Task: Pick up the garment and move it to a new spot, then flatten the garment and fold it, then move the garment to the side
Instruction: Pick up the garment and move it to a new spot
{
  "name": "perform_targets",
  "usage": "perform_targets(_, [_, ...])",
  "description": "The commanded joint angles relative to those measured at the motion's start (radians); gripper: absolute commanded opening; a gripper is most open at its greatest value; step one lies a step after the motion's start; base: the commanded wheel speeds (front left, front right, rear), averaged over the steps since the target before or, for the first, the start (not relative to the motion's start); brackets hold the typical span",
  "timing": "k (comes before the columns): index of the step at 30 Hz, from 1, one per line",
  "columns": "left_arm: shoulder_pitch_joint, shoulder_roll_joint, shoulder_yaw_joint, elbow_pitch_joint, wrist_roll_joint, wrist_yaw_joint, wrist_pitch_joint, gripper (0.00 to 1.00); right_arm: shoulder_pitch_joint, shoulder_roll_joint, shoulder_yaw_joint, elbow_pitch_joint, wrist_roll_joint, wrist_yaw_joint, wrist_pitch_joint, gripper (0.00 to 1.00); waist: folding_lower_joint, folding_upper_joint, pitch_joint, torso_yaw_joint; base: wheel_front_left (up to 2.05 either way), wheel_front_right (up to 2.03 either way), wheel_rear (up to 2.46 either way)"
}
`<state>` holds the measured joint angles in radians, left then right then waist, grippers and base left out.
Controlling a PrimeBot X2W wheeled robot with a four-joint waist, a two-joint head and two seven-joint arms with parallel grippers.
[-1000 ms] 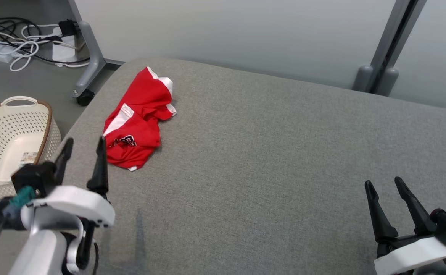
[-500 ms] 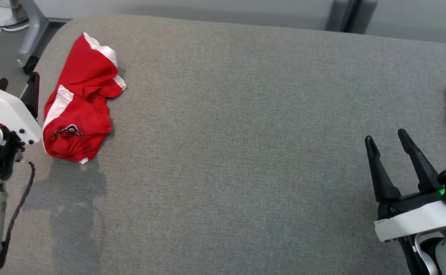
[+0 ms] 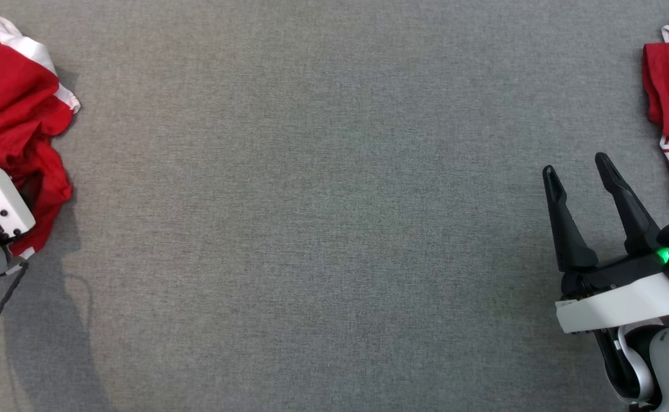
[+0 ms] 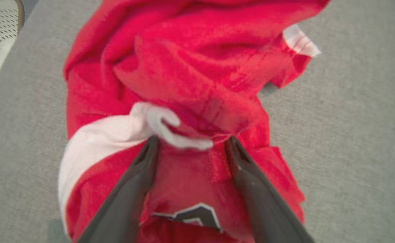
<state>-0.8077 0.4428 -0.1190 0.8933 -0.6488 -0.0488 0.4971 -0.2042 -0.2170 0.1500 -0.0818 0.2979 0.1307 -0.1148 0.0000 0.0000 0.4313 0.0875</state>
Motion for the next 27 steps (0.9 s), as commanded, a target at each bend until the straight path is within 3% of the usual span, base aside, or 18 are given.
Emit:
perform_targets(1, [-0.010,-0.003,-0.009,0.052,-0.008,-0.012,0.018,1.00,-0.012,0.001,0.001,0.005,-0.007,0.000,-0.011,1.00,0.0000,0.0000,0.015,-0.021,0.00,0.00,0.00])
perform_targets(4, [-0.004,-0.011,-0.012,0.088,-0.011,-0.017,0.010,1.00,-0.012,0.002,0.001,0.009,-0.007,0.000,-0.011,1.00,0.0000,0.0000,0.012,-0.024,0.00,0.00,0.00])
perform_targets(5, [-0.005,-0.013,-0.013,0.103,-0.012,-0.022,0.005,0.82,-0.012,0.002,0.000,0.011,-0.006,0.000,-0.011,1.00,0.0000,0.0000,0.008,-0.024,0.00,0.00,0.00])
perform_targets(7, [-0.013,-0.017,-0.018,0.125,-0.010,-0.029,-0.010,0.00,-0.009,0.001,-0.004,0.015,-0.005,0.000,-0.011,1.00,0.0000,0.0000,-0.001,-0.021,0.00,0.00,0.00])
perform_targets(18, [-0.054,0.008,-0.082,0.109,0.044,-0.072,-0.187,0.00,0.027,0.004,0.010,0.053,0.014,0.000,-0.031,1.00,0.0000,0.0000,-0.127,-0.008,0.00,0.00,0.00])
perform_targets(27, [-0.029,-0.002,-0.178,-0.047,0.043,-0.082,-0.182,0.00,0.084,0.018,0.006,0.088,0.039,0.000,-0.055,1.00,0.0000,0.0000,-0.261,-0.031,0.00,0.00,0.00])
